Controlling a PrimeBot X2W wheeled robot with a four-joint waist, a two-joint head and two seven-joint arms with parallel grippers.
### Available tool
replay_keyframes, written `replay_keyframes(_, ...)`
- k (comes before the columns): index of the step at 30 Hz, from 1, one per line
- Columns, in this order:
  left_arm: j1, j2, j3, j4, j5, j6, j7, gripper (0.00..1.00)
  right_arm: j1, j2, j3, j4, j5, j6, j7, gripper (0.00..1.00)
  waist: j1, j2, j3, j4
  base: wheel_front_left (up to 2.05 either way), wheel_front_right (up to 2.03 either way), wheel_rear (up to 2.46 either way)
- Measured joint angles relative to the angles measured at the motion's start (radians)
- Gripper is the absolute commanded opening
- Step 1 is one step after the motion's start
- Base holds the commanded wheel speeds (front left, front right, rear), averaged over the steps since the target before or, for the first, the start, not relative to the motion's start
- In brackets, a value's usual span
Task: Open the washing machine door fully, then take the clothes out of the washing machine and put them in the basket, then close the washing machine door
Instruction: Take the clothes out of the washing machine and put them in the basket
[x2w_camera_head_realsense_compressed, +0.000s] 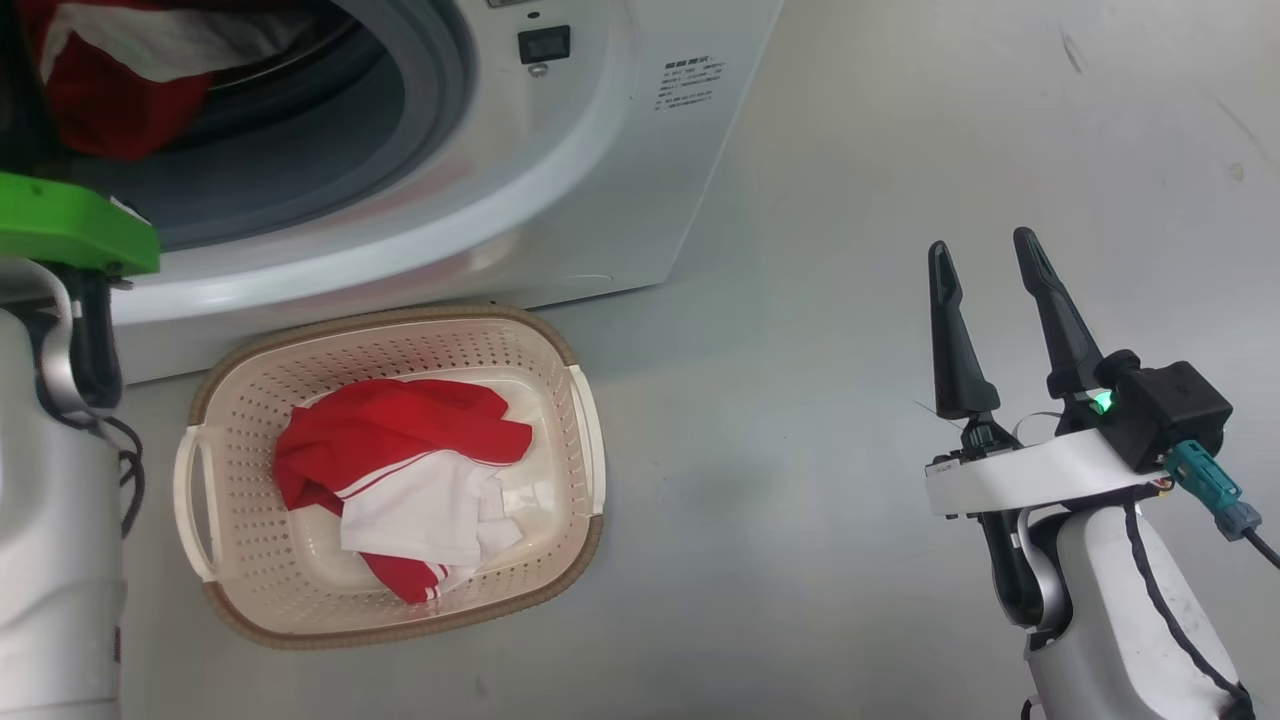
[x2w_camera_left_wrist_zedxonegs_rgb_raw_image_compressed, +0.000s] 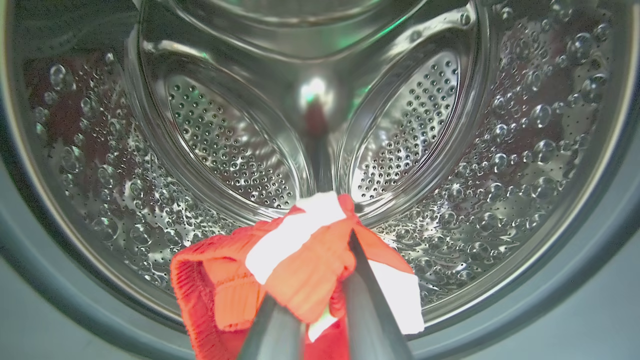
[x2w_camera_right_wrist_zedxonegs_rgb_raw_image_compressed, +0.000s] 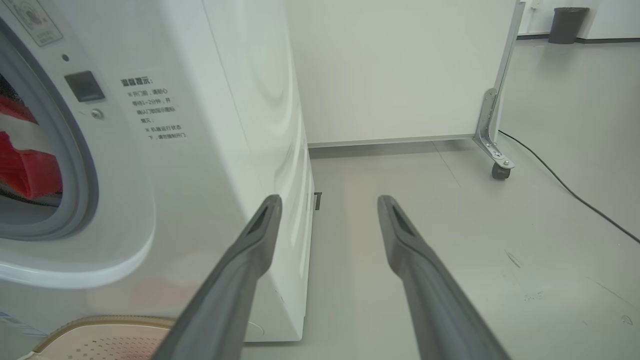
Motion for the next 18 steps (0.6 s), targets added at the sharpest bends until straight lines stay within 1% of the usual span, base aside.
replay_keyframes(3,0.041,-0.022,-0.001,-0.027,0.000,0.001,-0.047,0.00,0.008,-0.002,-0.007,0.001,-0.009,0.001,0.000,1.00,0.0000,0.0000,-0.014,0.016,0.00,0.00,0.00)
replay_keyframes(5,0.072,-0.035,-0.003,-0.043,0.000,0.006,-0.075,0.00,0.013,-0.003,-0.007,0.006,-0.012,0.008,0.000,1.00,0.0000,0.0000,-0.025,0.024,0.00,0.00,0.00)
replay_keyframes(9,0.137,-0.052,-0.036,-0.073,0.014,0.010,-0.081,0.00,0.017,-0.007,-0.012,0.009,-0.020,0.009,0.000,1.00,0.0000,0.0000,-0.048,0.039,0.00,0.00,0.00)
replay_keyframes(11,0.167,-0.068,-0.052,-0.092,0.022,0.010,-0.089,0.00,0.022,-0.011,-0.015,0.014,-0.026,0.014,0.000,1.00,0.0000,0.0000,-0.061,0.046,0.00,0.00,0.00)
replay_keyframes(18,0.253,-0.084,-0.081,-0.186,0.066,0.010,-0.099,0.00,0.057,-0.012,-0.020,0.033,-0.036,0.017,0.000,1.00,0.0000,0.0000,-0.112,0.068,0.00,0.00,0.00)
